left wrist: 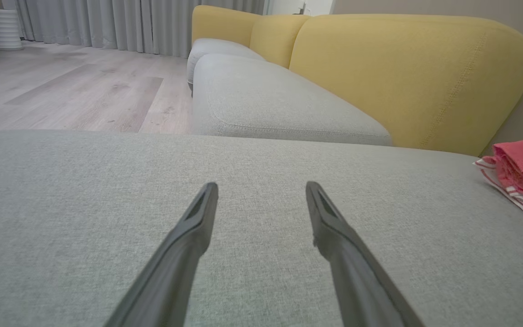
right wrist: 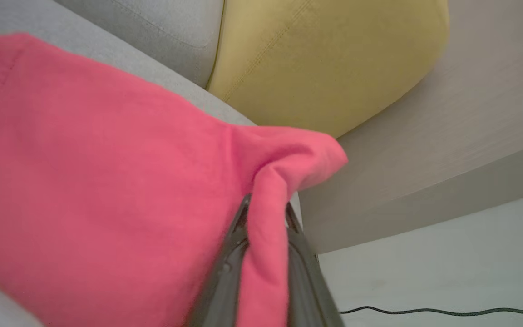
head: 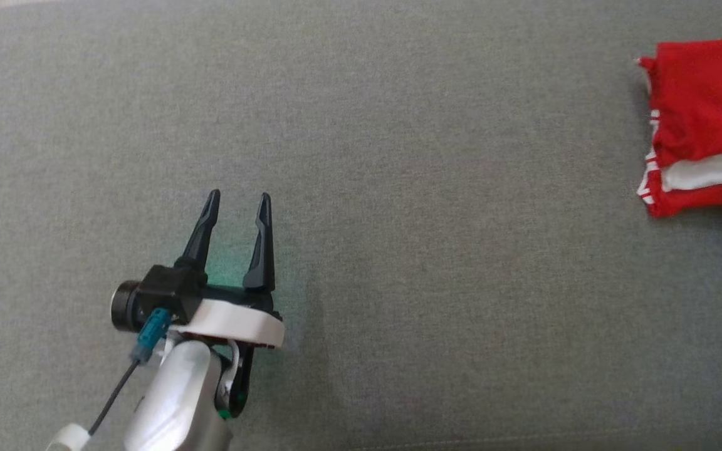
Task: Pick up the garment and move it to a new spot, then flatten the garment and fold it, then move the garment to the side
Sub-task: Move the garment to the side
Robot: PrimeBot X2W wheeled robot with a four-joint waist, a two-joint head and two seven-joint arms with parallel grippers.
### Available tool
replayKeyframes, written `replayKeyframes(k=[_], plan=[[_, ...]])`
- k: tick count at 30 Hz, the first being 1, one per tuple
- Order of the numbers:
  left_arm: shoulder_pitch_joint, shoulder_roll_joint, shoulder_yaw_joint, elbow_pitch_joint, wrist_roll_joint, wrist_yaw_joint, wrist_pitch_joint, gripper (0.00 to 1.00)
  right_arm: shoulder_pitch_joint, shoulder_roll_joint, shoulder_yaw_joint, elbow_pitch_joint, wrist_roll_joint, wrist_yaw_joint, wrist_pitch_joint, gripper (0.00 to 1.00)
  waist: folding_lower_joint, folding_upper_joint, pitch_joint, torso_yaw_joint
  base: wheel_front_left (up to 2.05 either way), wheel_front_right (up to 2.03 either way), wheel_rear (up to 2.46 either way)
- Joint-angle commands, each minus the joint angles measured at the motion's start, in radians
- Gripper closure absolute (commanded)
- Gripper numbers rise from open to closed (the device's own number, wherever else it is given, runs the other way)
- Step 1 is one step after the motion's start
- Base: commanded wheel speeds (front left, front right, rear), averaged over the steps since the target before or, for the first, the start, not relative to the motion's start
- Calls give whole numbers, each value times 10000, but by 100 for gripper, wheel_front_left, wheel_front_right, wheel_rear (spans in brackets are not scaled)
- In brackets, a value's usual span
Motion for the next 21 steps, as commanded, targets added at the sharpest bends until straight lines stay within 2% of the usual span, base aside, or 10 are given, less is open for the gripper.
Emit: replayKeyframes(k=[1, 5, 12, 13, 14, 15, 21], plan=[[-304, 76, 357, -324, 24, -42, -95, 0, -40, -380, -32, -251, -83, 65, 56, 100, -1, 0, 120, 50, 0, 0, 0], [-368, 76, 394, -345, -25, -43, -95, 0, 97, -379, -515, -354, -118, 65, 279, 100, -1, 0, 279, 81, 0, 0, 0], [-403, 76, 510, -336, 27, -65, -95, 0, 312, 40, -997, -950, -291, 65, 595, 100, -1, 0, 391, 19, 0, 0, 0], [-410, 76, 515, -331, 30, -67, -95, 0, 344, 117, -1099, -1040, -271, 65, 615, 61, -1, 0, 387, 6, 0, 0, 0], [-418, 76, 523, -324, 33, -70, -95, 0, 372, 206, -1211, -1138, -232, 65, 620, 3, -1, 0, 378, -8, 0, 0, 0], [-426, 76, 532, -316, 36, -73, -95, 0, 404, 289, -1304, -1239, -208, 65, 636, 0, -1, 0, 366, -22, 0, 0, 0], [-340, 76, 568, -216, 2, -99, -95, 0, 618, 799, -1644, -2007, -415, 65, 487, 0, -1, 0, -71, -75, 0, 0, 0]])
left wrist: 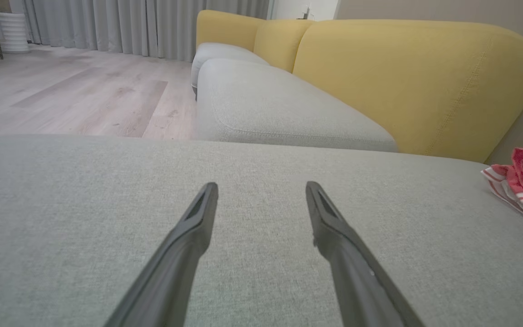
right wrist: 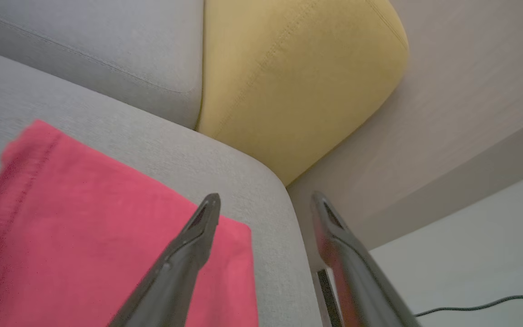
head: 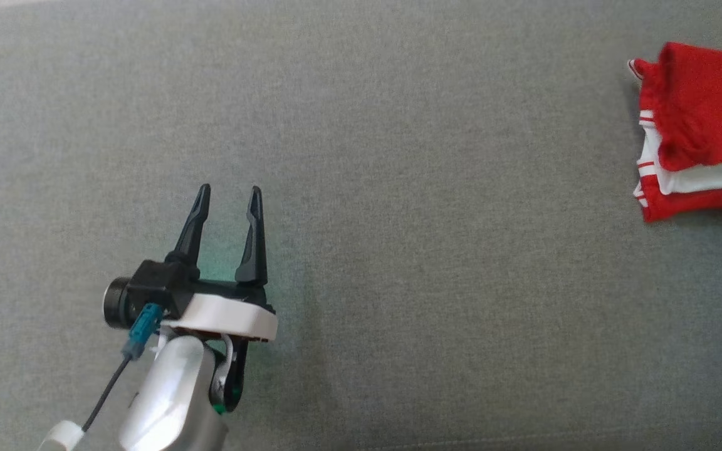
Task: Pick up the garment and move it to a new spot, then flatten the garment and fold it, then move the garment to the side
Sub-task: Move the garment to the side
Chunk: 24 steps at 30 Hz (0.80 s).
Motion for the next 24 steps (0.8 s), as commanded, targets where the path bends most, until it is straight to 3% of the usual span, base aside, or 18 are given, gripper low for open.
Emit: replayKeyframes(k=[1, 9, 17, 21, 24], plan=[[-154, 81, 342, -261, 3, -10, -95, 0, 227, -97, 35, -452, -62, 65, -105, 0, 0, 0, -269, -3, 0, 0, 0], [234, 81, 461, -341, -130, 27, -95, 0, 570, 1361, 261, -1905, 746, 65, -1084, 0, 0, 0, -1416, 90, 0, 0, 0], [770, 81, 682, -680, -171, 28, -95, 0, 1852, 3918, 220, -3704, 2156, 65, -2201, 0, 0, 0, -2283, 293, 0, 0, 0], [1166, 81, 660, -709, -167, 63, -95, 0, 3242, 4597, 539, -3864, 2971, 65, -2995, 0, 0, 0, -2614, 424, 0, 0, 0], [1321, 81, 638, -738, -208, 91, -95, 0, 3724, 4647, 668, -3707, 3389, 65, -3266, 0, 0, 0, -2704, 478, 0, 0, 0]])
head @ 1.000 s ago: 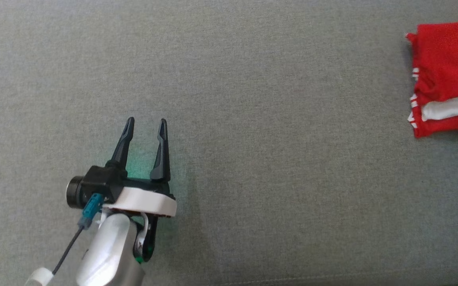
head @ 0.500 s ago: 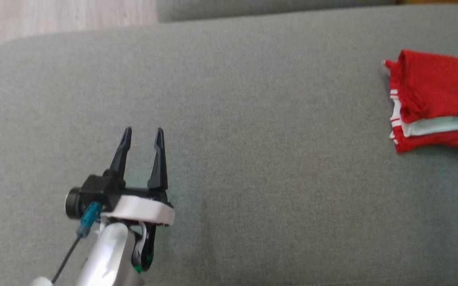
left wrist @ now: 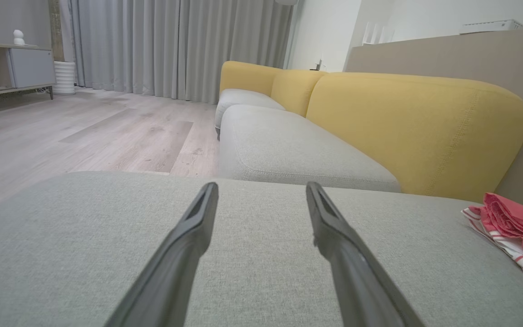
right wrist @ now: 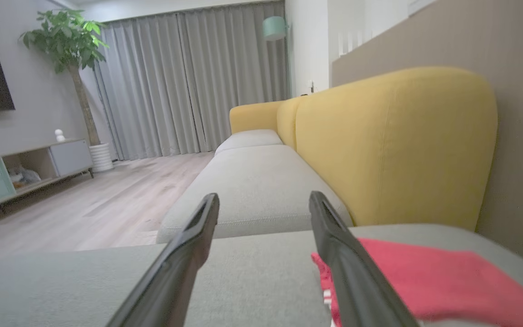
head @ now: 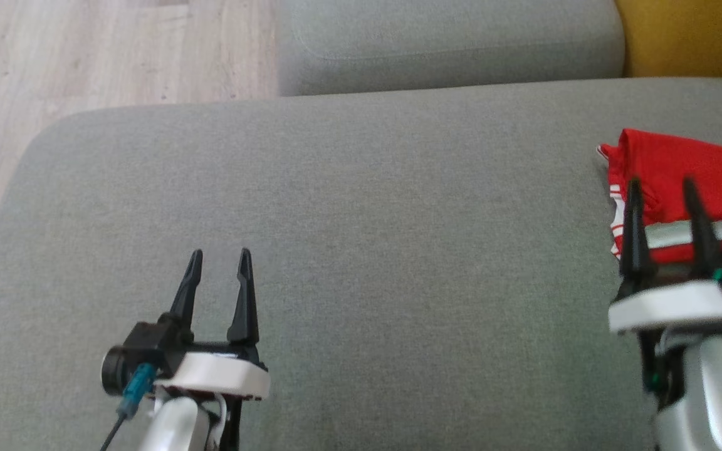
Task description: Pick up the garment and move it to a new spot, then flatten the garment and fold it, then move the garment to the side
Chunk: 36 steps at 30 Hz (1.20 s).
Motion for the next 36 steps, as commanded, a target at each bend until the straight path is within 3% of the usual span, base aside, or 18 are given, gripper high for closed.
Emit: replayKeyframes(k=[1, 5, 13, 23, 36], plan=[[-218, 72, 270, -390, -110, 75, -95, 0, -162, -3, 361, -174, 453, 65, -198, 0, 2, -1, -98, 92, 0, 0, 0], [35, 72, 191, -428, -135, 120, -95, 0, 497, 3, 843, 376, 1246, 65, -539, 0, 2, -1, -179, 193, 0, 0, 0], [241, 72, 129, -540, -295, 137, -95, 0, 943, 5, 1262, 1045, 1075, 65, -741, 0, 2, -1, -230, 378, 0, 0, 0], [265, 72, 118, -597, -359, 202, -95, 0, 929, 6, 1187, 813, 962, 65, -753, 0, 2, -1, -198, 376, 0, 0, 0], [272, 72, 220, -436, -1314, -11, -95, 0, 995, 6, 1357, 714, 887, 65, -754, 0, 2, -1, -210, 229, 0, 0, 0]])
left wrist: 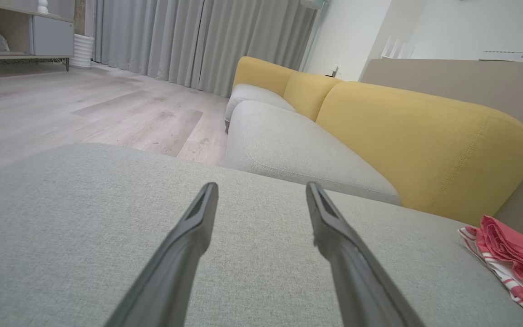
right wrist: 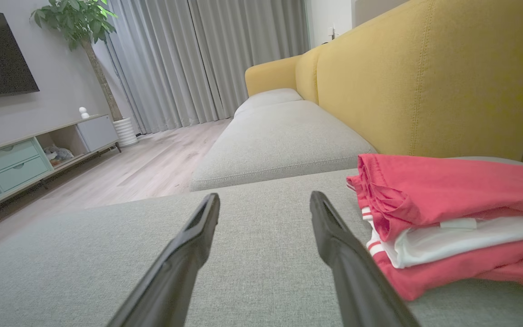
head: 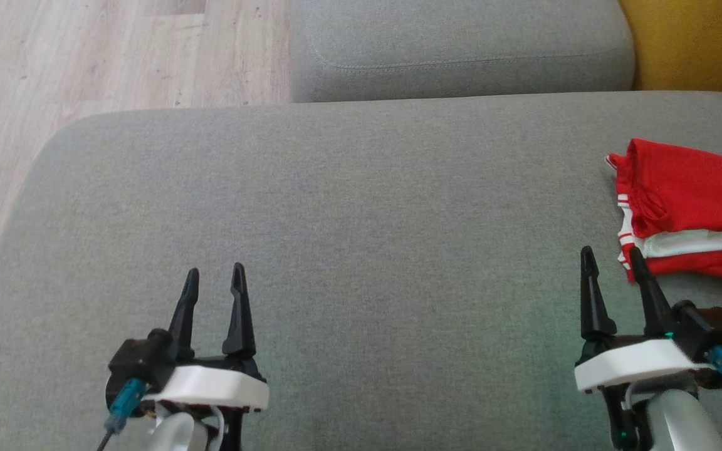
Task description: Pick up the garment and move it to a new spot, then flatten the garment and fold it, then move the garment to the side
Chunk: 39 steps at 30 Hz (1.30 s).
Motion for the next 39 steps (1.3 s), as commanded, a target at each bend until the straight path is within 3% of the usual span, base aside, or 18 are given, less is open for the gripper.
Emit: replayKeyframes(k=[1, 10, 11, 14, 39], plan=[[-203, 49, 350, -253, -124, -63, -95, 0, -201, -28, 286, -346, -115, 65, -110, 0, 0, 0, -5, -25, 0, 0, 0], [-217, 49, 426, -194, -513, 0, -95, 0, -190, -28, 319, -321, -170, 65, -110, 0, 0, 0, 5, -112, 0, 0, 0], [4, -2, 76, 120, -500, -62, 4, 100, 3, 4, 34, 35, -83, -2, 2, 100, 0, 0, 5, -114, 0, 0, 0], [177, -4, 64, 511, -535, -77, 58, 100, 116, 11, 27, 461, -41, -4, 31, 100, 0, 0, 5, -117, 0, 0, 0], [144, 7, 759, 246, -2834, -320, 780, 100, 16, 4, -204, 215, 2794, 10, 755, 100, 0, 0, 18, -118, 0, 0, 0]])
